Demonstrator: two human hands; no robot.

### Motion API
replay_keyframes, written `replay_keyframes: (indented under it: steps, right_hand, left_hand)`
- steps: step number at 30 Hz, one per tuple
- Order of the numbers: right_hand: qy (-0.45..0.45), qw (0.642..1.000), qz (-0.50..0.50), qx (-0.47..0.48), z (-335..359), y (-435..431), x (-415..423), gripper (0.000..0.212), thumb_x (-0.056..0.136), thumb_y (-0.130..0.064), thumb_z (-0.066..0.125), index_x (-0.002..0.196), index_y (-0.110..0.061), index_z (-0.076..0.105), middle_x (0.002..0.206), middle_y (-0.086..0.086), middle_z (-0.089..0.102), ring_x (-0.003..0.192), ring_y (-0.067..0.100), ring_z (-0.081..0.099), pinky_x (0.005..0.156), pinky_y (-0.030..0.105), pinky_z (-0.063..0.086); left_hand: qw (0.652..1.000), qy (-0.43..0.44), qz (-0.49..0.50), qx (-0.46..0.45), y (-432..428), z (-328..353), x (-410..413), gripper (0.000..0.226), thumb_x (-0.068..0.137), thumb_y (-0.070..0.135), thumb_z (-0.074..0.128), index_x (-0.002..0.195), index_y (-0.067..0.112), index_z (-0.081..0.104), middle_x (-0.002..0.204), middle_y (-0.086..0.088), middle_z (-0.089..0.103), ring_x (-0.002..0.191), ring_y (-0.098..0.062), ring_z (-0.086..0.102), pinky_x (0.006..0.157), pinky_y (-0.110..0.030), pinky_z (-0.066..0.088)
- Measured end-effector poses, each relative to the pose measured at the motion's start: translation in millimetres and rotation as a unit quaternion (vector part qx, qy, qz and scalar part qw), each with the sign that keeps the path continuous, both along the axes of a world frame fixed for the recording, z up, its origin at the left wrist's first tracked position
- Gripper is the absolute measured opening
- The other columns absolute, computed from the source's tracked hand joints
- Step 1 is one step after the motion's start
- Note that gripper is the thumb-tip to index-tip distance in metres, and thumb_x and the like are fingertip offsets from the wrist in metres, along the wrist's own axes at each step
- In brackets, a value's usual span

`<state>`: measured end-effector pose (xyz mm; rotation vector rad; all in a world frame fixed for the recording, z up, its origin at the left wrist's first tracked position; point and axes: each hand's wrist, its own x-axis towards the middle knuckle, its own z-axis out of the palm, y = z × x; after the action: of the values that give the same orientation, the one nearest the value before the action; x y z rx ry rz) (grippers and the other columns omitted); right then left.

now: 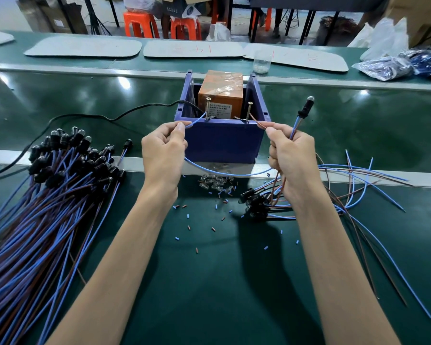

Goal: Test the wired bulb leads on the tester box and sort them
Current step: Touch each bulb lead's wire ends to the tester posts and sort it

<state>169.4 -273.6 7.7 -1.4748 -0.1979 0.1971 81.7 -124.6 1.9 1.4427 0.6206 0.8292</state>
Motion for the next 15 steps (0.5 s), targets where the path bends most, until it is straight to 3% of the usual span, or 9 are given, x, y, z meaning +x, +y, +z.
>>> replay_keyframes:
  steps: [7, 10, 15]
  right_hand:
    - [-0.009, 1.000, 0.014, -0.016, 1.1, -1.0, -0.1, 0.032, 0.094, -0.003, 0.048, 0.076, -0.017, 0.070, 0.039, -0.015, 0.030, 0.037, 0.004, 0.021, 0.037, 0.014, 0.022]
    - [-0.008, 1.000, -0.024, 0.006, 1.1, 0.7, -0.3, 0.032, 0.095, -0.003, 0.046, 0.078, -0.018, 0.069, 0.038, -0.017, 0.039, 0.038, 0.001, 0.032, 0.044, 0.012, 0.027]
    - [0.010, 0.997, -0.074, 0.021, -2.3, 4.6, 1.5, 0.028, 0.096, -0.007, 0.046, 0.083, -0.020, 0.068, 0.050, -0.011, 0.032, 0.048, 0.007, 0.024, 0.047, 0.019, 0.024]
  left_hand:
    - [1.000, 0.002, -0.016, -0.002, -1.2, -0.4, 0.6, 0.027, 0.098, 0.014, 0.049, 0.078, 0.021, 0.066, 0.044, 0.015, 0.033, 0.044, -0.002, 0.029, 0.046, -0.015, 0.025]
    - [1.000, -0.021, 0.008, -0.008, -1.6, -0.7, 0.5, 0.025, 0.099, 0.013, 0.048, 0.082, 0.021, 0.066, 0.045, 0.015, 0.034, 0.045, -0.003, 0.028, 0.045, -0.016, 0.023]
    - [0.997, -0.024, 0.066, -0.031, 1.1, -3.5, 2.6, 0.017, 0.098, 0.012, 0.048, 0.092, 0.018, 0.063, 0.041, 0.017, 0.045, 0.044, 0.000, 0.040, 0.049, -0.014, 0.031]
